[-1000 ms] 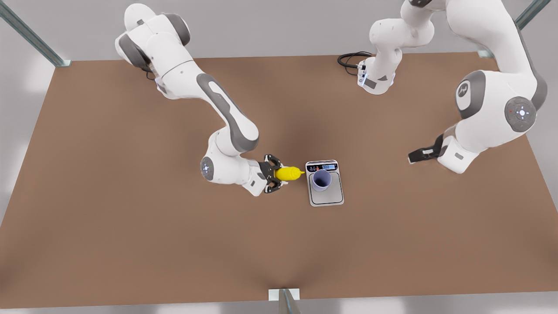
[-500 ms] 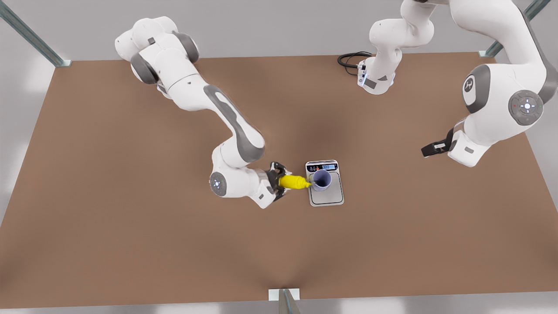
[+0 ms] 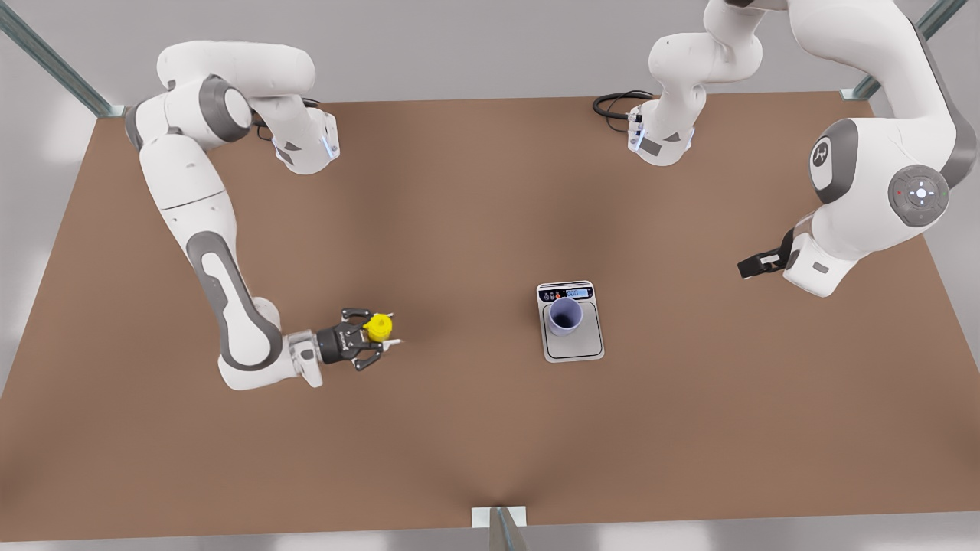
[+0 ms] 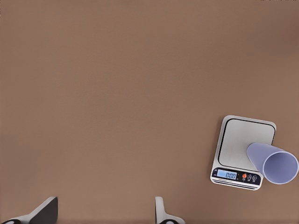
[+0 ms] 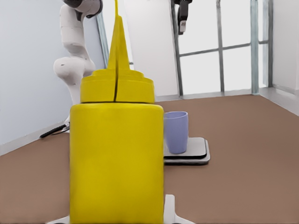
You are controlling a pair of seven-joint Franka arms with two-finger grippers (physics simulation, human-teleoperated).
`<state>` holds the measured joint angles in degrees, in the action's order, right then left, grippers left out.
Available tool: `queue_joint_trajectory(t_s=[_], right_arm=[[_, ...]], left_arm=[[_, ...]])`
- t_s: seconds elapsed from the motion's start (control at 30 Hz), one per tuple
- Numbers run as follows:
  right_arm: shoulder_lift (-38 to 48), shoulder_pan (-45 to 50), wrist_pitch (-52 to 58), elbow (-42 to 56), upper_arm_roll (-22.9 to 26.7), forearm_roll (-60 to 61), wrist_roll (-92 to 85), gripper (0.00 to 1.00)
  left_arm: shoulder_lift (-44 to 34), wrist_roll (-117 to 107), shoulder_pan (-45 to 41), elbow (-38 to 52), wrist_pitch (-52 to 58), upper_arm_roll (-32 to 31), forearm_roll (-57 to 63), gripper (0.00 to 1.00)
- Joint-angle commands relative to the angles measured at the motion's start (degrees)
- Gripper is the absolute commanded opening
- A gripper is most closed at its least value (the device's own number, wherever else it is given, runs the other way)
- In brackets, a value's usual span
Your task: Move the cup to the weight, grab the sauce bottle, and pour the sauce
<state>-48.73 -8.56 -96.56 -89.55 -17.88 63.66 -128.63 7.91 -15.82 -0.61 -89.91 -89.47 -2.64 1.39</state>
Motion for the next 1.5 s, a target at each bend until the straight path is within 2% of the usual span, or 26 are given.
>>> queue_joint_trajectory(t_s=[0.0,0.2,0.4,0.43,0.47,0.5,0.53,1.27,1.4,1.47], right_arm=[[-0.31,-0.14,0.05,-0.01,-0.05,0.32,-0.57,0.44],[-11.47,-0.67,3.04,3.94,-0.05,2.26,-9.45,0.44],[-13.49,-0.67,3.39,4.73,-0.05,2.26,-10.59,0.47],[-13.58,-0.67,3.39,4.73,-0.05,2.26,-10.42,0.52],[-13.93,-0.67,3.39,4.73,0.03,2.26,-10.24,0.61],[-14.02,-0.76,3.39,4.73,0.03,2.26,-9.71,0.92],[-14.02,-0.84,3.48,4.73,0.03,2.26,-9.71,1.0],[-13.85,-1.37,3.48,4.64,0.03,2.17,-9.1,1.0],[-13.49,-6.03,4.36,4.47,0.03,-2.31,-8.75,1.0],[-12.79,-12.17,6.11,3.94,0.03,-8.28,-7.17,1.0]], left_arm=[[0.0,0.0,-0.01,0.0,0.0,0.0,0.01,1.0],[0.0,-0.18,-0.01,0.0,0.09,0.0,0.01,1.0],[0.08,-0.18,-0.01,0.0,0.17,0.0,0.01,1.0],[0.08,-0.18,-0.01,0.0,0.09,0.0,0.01,1.0],[0.08,-0.18,-0.01,0.0,0.18,0.0,0.01,1.0],[0.17,-0.18,-0.01,0.0,0.18,0.0,0.01,1.0],[0.17,-0.18,-0.01,0.0,0.18,0.0,0.01,1.0],[0.17,-0.18,-0.18,0.0,0.09,0.0,0.01,1.0],[0.17,-0.18,-0.18,0.0,0.09,0.0,0.01,1.0],[0.17,-0.18,-0.27,0.0,0.09,0.0,0.01,1.0]])
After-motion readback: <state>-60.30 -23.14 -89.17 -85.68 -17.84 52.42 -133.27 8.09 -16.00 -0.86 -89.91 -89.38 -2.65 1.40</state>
